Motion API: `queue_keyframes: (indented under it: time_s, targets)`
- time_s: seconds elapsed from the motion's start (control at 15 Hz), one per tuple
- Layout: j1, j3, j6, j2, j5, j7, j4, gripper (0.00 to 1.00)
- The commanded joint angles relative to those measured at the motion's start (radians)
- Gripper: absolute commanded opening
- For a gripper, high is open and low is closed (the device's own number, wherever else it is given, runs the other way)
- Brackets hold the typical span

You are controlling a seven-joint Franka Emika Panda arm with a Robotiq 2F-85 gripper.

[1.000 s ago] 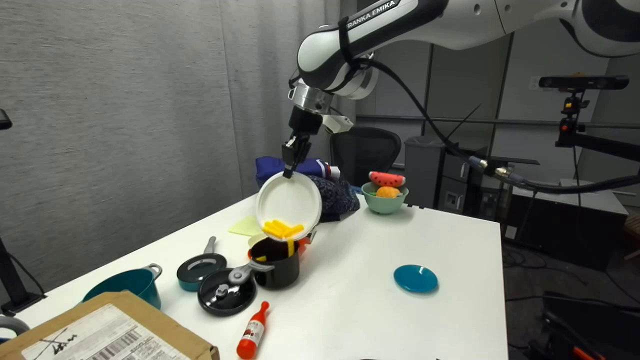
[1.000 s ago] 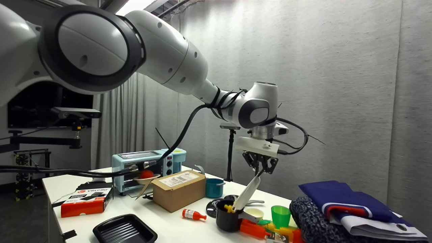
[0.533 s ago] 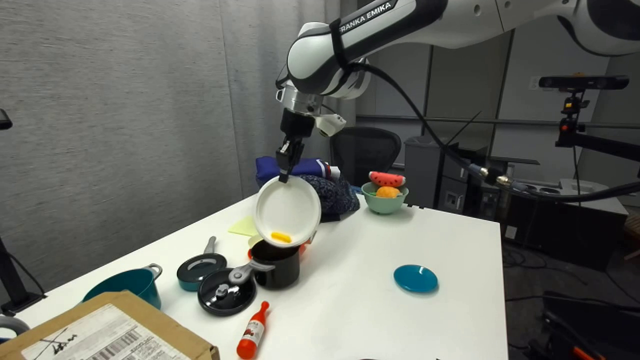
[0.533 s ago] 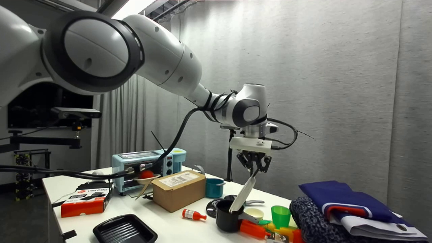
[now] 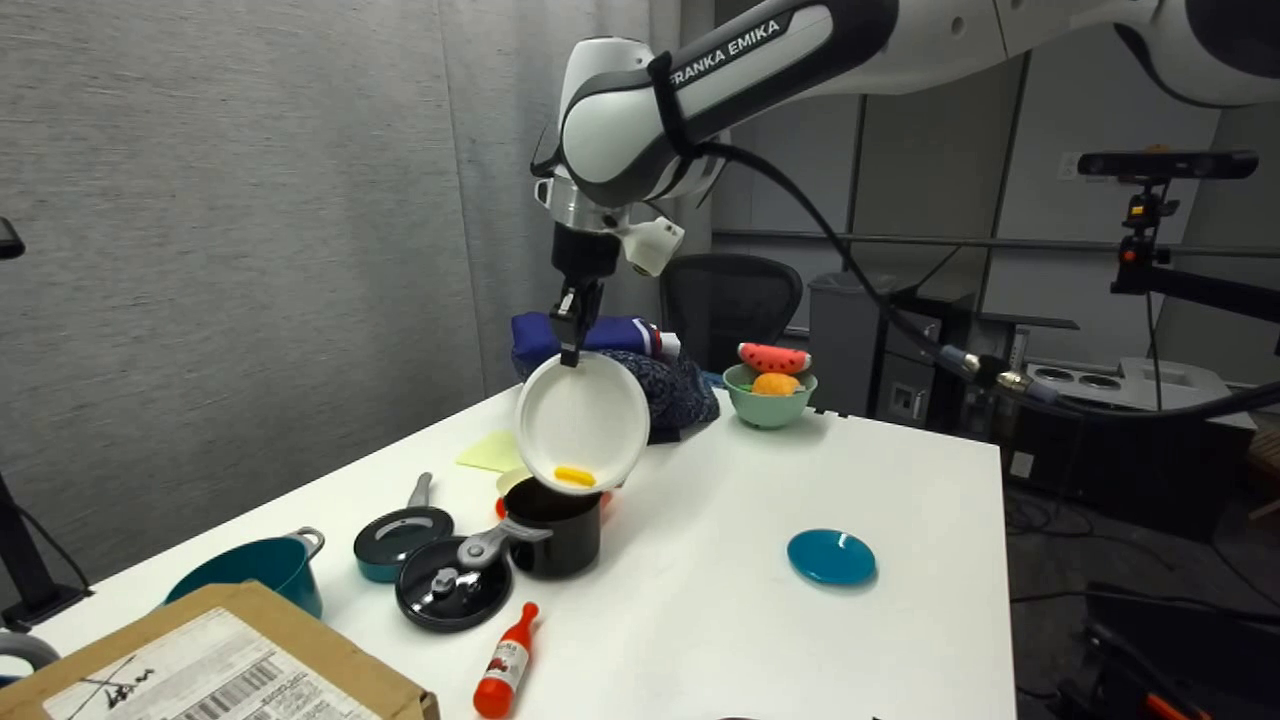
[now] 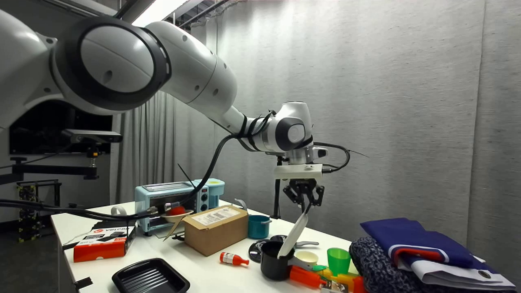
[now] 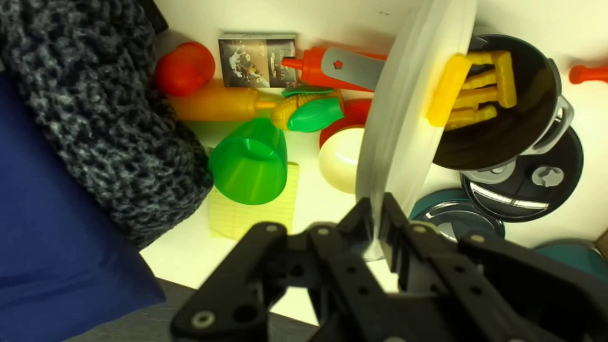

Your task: Pour the fries on the white plate into the black pot

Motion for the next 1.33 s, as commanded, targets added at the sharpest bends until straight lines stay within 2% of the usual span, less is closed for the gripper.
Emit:
queue_keyframes:
  time_s: [0.0, 0.47, 0.6, 0.93, 1.27]
  targets:
    - [0.0, 0.006, 0.056, -0.043, 0.002, 0.007, -0.044, 0.02]
    - [-0.001, 0.025, 0.114, -0.07, 0.013, -0.009, -0.076, 0.02]
    - [-0.025, 0.049, 0.105, -0.074, 0.06, -0.032, -0.08, 0.02]
    - [-0.123, 0.11, 0.024, -0.094, 0.261, -0.133, -0.077, 0.02]
    - [-0.214, 0.092, -0.138, -0.155, 0.386, -0.21, -0.104, 0.02]
